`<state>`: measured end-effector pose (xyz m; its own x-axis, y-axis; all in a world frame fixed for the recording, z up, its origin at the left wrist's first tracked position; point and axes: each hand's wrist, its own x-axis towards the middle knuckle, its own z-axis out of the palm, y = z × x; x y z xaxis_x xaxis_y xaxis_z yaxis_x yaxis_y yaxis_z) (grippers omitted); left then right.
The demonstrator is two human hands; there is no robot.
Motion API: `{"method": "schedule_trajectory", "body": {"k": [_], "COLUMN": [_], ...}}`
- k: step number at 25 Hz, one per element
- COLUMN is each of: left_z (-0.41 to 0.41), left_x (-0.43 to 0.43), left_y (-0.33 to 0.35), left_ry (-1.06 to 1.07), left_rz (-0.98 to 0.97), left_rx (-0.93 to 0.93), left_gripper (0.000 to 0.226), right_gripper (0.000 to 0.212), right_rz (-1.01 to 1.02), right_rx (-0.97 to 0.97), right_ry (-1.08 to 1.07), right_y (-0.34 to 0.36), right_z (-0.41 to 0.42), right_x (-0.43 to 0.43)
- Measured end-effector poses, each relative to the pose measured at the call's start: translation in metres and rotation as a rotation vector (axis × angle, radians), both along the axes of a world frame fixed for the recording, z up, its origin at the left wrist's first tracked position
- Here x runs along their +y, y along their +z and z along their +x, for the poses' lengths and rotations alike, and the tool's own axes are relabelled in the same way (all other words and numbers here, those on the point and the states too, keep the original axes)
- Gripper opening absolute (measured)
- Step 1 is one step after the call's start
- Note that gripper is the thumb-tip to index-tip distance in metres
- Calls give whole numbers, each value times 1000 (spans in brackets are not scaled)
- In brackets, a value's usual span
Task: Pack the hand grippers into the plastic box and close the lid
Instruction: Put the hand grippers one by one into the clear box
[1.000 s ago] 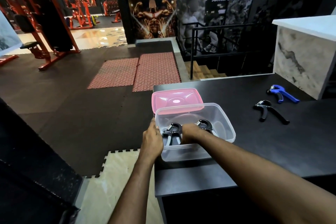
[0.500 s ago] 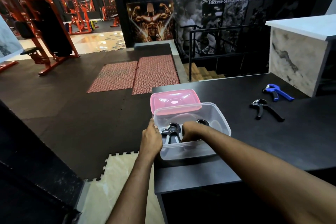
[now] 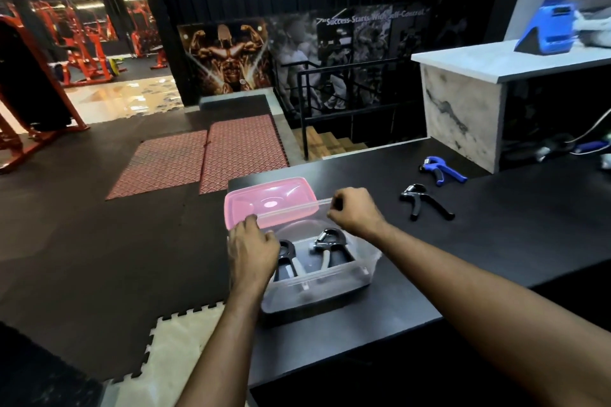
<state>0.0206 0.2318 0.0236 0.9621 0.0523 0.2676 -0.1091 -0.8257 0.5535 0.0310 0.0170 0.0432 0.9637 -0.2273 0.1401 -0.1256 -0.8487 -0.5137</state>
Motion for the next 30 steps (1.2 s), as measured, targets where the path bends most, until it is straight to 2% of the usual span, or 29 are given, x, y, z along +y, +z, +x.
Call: {"method": "schedule_trajectory", "body": {"k": [3, 9, 14, 18, 21, 23, 26, 30], "left_z": [6, 15, 25, 42, 47, 43, 29, 27], "left_x": [-48, -169, -250, -282, -287, -298, -316, -287], "left_y": [13, -1, -25, -27, -25, -23, -20, -4], "left_ry": [-108, -332, -353, -235, -191, -111, -141, -24], "left_rz": [-10, -13, 107, 189, 336, 352, 226, 71], "left_rx": [-81, -128, -80, -1, 134, 176, 100, -95], "left_gripper": [40, 30, 29, 29, 30, 29, 22, 13], "right_gripper": [10, 8, 19, 12, 9, 6, 10, 12], "right_rz": [49, 116, 128, 182, 216, 249, 307, 324], "right_rx": [-44, 11, 44, 27, 4, -9, -68, -92], "right_ry": [-105, -186, -195, -168, -175, -118, -121, 262], "right_y": [2, -12, -38, -64, -80, -92, -86, -61], "right_z": [2, 7, 27, 46, 53, 68, 68, 85], "right_x": [-51, -155, -233, -281, -292, -298, -289, -228]}}
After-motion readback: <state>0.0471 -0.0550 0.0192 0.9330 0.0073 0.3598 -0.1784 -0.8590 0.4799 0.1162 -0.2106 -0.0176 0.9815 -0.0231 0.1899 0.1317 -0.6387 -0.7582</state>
